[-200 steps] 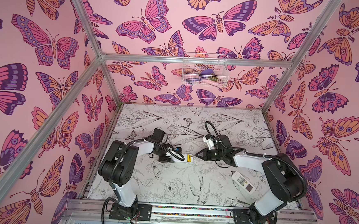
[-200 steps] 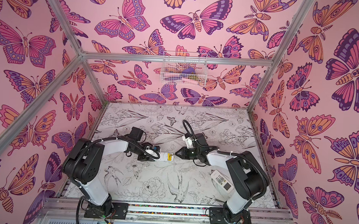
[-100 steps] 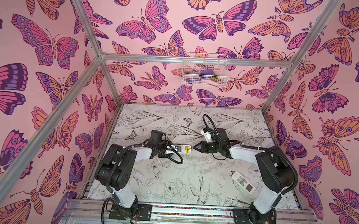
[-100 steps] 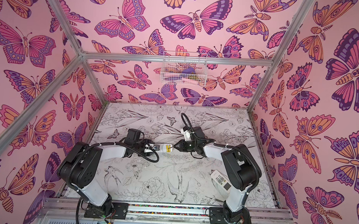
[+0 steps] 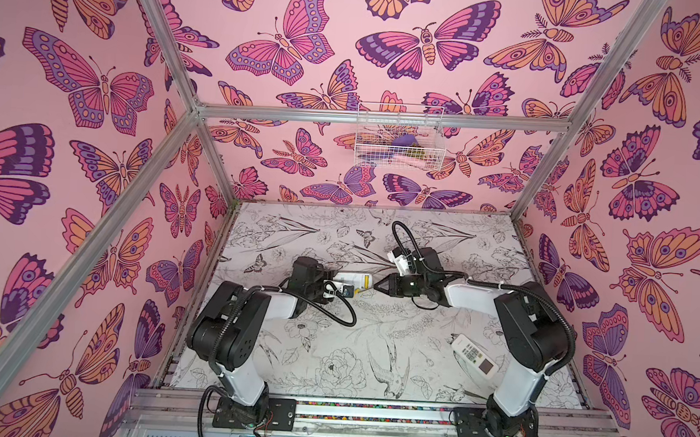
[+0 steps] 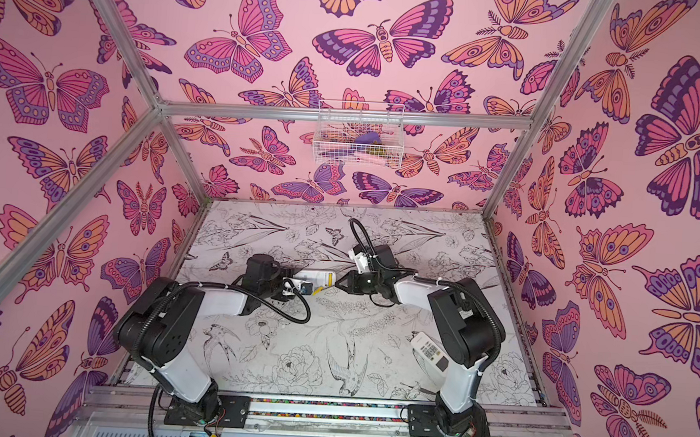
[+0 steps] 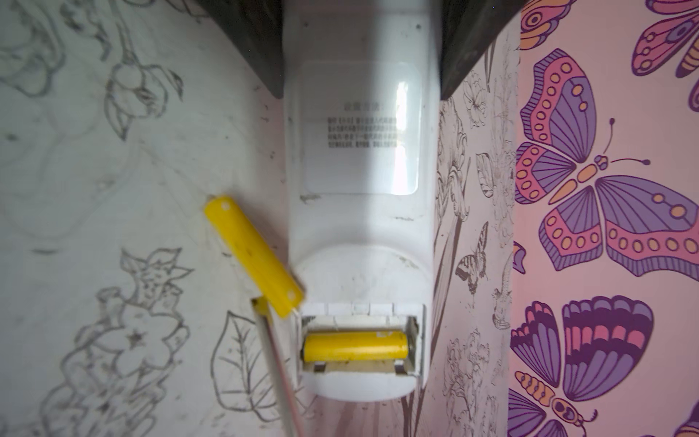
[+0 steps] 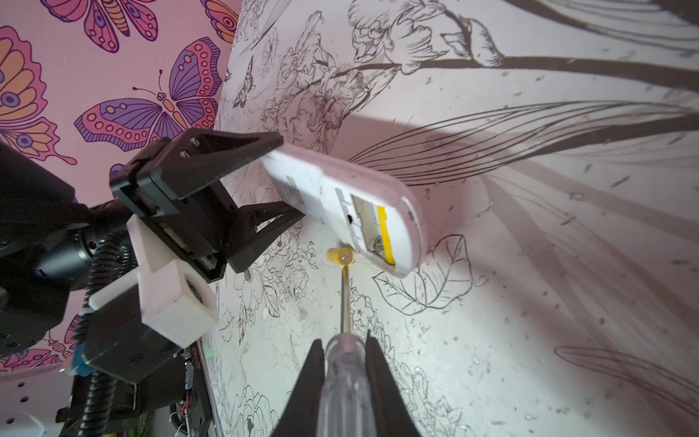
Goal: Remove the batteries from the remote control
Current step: 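Lever one yellow battery up out of the compartment with the screwdriver tip, then flick the loosened battery onto the table while the left gripper lifts the remote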
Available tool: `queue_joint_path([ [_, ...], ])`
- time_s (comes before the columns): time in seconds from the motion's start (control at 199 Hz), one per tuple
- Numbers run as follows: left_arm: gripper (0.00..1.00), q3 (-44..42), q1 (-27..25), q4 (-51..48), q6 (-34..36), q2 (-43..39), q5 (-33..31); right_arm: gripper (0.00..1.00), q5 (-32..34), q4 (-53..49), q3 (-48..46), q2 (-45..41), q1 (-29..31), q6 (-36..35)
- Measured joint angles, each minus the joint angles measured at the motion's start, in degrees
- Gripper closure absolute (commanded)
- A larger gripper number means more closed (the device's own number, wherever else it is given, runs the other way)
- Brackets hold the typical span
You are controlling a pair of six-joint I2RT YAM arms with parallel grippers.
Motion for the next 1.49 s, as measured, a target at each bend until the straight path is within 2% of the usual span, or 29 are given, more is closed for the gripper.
queue_joint_path([
  [0.251,0.72,-0.8,-0.1,4.7,1.2,0.3,-1.8,1.00,0.5,-0.2,-0.7,-1.0,-0.1,0.2],
  [0.557,0.72,-0.3,-0.1,3.3,-3.4,-0.7,-3.3,1.00,2.1,-0.7,-7.6,-10.4,0.2,0.2],
  [0.953,0.73,8.5,-0.4,-12.9,-19.8,-7.8,-3.2,1.00,7.5,-2.5,-13.8,-17.7,0.3,1.4],
  [1.193,0.73,16.0,-1.5,-27.7,-32.3,-8.8,-2.4,1.00,14.9,-5.1,-16.1,-25.8,0.2,1.6],
  [1.489,0.73,25.6,-6.2,-42.9,-46.6,-9.9,0.9,1.00,24.3,-12.5,-18.6,-36.5,-0.4,1.5],
])
